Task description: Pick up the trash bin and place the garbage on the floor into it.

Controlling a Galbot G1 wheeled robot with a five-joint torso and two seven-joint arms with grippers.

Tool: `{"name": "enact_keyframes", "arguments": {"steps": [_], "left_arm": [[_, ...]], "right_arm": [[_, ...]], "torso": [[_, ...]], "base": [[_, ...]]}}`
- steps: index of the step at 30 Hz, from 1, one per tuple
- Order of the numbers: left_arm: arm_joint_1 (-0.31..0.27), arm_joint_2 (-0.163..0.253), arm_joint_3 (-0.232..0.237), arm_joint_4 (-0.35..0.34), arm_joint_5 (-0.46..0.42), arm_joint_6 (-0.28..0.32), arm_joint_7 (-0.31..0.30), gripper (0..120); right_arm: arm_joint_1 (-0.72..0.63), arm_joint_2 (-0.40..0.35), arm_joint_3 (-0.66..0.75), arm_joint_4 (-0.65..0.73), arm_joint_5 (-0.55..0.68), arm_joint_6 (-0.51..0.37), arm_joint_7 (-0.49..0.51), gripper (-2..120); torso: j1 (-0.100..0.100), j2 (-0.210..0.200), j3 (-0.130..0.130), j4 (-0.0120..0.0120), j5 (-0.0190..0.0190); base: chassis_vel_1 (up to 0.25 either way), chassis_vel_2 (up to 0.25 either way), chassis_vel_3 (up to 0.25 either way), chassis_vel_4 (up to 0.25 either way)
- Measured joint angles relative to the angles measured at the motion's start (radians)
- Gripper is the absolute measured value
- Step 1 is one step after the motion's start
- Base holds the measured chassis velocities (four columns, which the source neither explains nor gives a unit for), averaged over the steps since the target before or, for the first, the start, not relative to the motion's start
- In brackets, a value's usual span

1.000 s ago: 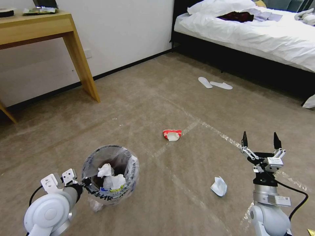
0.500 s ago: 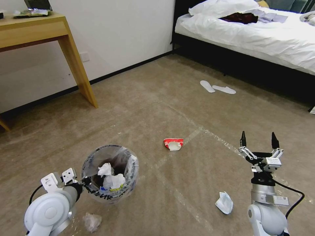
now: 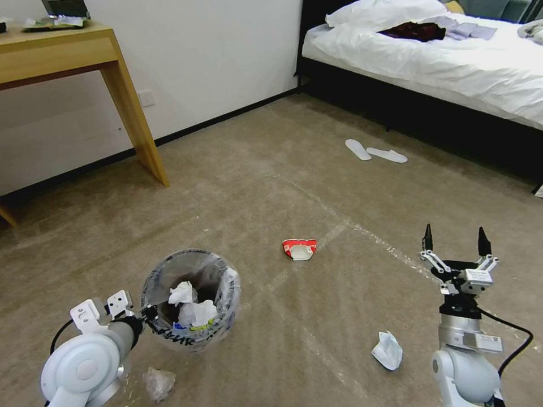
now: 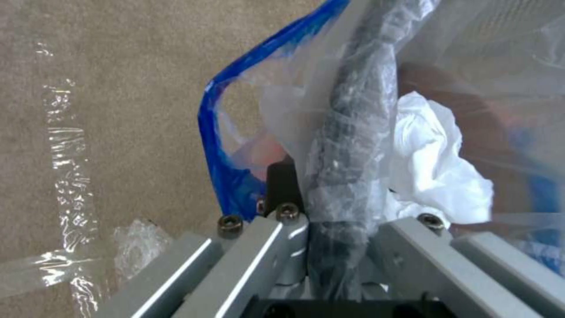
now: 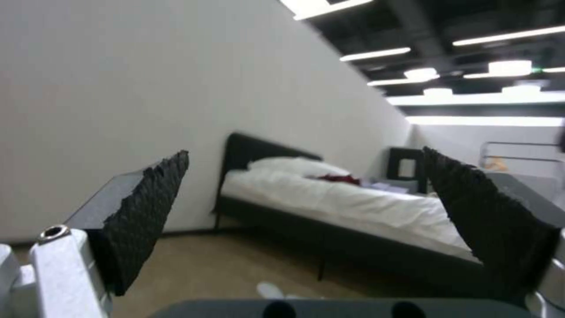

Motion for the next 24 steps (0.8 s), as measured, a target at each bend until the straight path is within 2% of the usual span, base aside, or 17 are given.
{"name": "enact_keyframes", "arguments": {"steps": [2,3,4,6,7,9,10,12,13,15,16,17,19,20,22,23,24], "left_arm": [[0.0,0.0,0.007,0.004,0.004,0.0,0.001,0],[0.0,0.0,0.007,0.004,0.004,0.0,0.001,0],[0.0,0.0,0.01,0.007,0.007,0.0,0.001,0],[0.0,-0.001,0.018,0.011,0.011,0.0,0.002,0],[0.0,-0.001,0.018,0.011,0.011,0.0,0.002,0],[0.0,0.001,0.021,0.015,0.015,0.0,0.004,0],[0.0,0.001,0.021,0.015,0.015,0.0,0.004,0],[-0.001,-0.001,0.02,0.021,0.018,0.0,0.007,0],[-0.001,-0.001,0.02,0.021,0.018,0.0,0.007,0],[-0.003,-0.003,0.024,0.026,0.028,-0.001,0.009,0],[-0.003,-0.003,0.024,0.026,0.028,-0.001,0.009,0],[-0.009,-0.002,0.035,0.031,0.031,-0.001,0.009,0],[-0.024,0.003,0.049,0.044,0.031,-0.001,0.012,0],[-0.024,0.003,0.049,0.044,0.031,-0.001,0.012,0],[-0.027,0.004,0.046,0.055,0.031,-0.003,0.015,0],[-0.027,0.004,0.046,0.055,0.031,-0.003,0.015,0],[-0.026,0.005,0.041,0.06,0.033,-0.004,0.017,0]], "right_arm": [[0.018,-0.111,-0.027,-0.072,-0.024,-0.029,-0.007,100],[0.018,-0.111,-0.027,-0.072,-0.024,-0.029,-0.007,100],[0.03,-0.167,-0.046,-0.107,-0.027,-0.032,-0.007,100],[0.063,-0.35,-0.12,-0.203,-0.005,-0.048,-0.049,100],[0.063,-0.35,-0.12,-0.203,-0.005,-0.048,-0.049,100],[0.078,-0.505,-0.208,-0.256,0.091,-0.106,-0.147,100],[0.078,-0.505,-0.208,-0.256,0.091,-0.106,-0.147,100],[0.135,-0.656,-0.342,-0.306,0.194,-0.147,-0.219,100],[0.135,-0.656,-0.342,-0.306,0.194,-0.147,-0.219,100],[0.197,-0.768,-0.486,-0.353,0.233,-0.192,-0.231,100],[0.197,-0.768,-0.486,-0.353,0.233,-0.192,-0.231,100],[0.204,-0.811,-0.541,-0.373,0.239,-0.2,-0.232,100],[0.185,-0.892,-0.624,-0.384,0.238,-0.264,-0.164,100],[0.185,-0.892,-0.624,-0.384,0.238,-0.264,-0.164,100],[0.152,-0.956,-0.718,-0.363,0.299,-0.378,-0.033,100],[0.152,-0.956,-0.718,-0.363,0.299,-0.378,-0.033,100],[0.132,-0.975,-0.751,-0.35,0.34,-0.445,0.032,100]], "torso": [[0.0,0.0,0.0,-0.0002,0.0007],[0.0,0.0,0.0,-0.0002,0.0007],[0.0,0.0,0.0,-0.0004,0.0005],[0.0,0.0,0.0,0.0002,0.0004],[0.0,0.0,0.0,0.0002,0.0004],[0.0,0.0,0.0,-0.0005,0.0002],[0.0,0.0,0.0,-0.0005,0.0002],[0.0,0.0,0.0,-0.0002,-0.0001],[0.0,0.0,0.0,-0.0002,-0.0001],[0.0,0.0,0.0,0.001,-0.0001],[0.0,0.0,0.0,0.001,-0.0001],[0.0,0.0,0.0,0.0012,0.0005],[0.0,0.0,0.0,-0.0003,-0.0006],[0.0,0.0,0.0,-0.0003,-0.0006],[0.0,0.0,0.0,-0.0011,0.0002],[0.0,0.0,0.0,-0.0011,0.0002],[0.0,0.0,0.0,-0.0009,0.0004]], "base": [[0.0,0.0,0.0,0.0],[0.0,0.0,0.0,0.0],[0.0,0.0,0.0,0.0],[0.0,0.0,0.0,0.0],[0.0,0.0,0.0,0.0],[0.0,0.0,0.0,0.0],[0.0,0.0,0.0,0.0],[0.0,0.0,0.0,0.0],[0.0,0.0,0.0,0.0],[0.0,0.0,0.0,0.0],[0.0,0.0,0.0,0.0],[0.0,0.0,0.0,0.0],[0.0,0.0,0.0,0.0],[0.0,0.0,0.0,0.0],[0.0,0.0,0.0,0.0],[0.0,0.0,0.0,0.0],[0.0,0.0,0.0,0.0]]}}
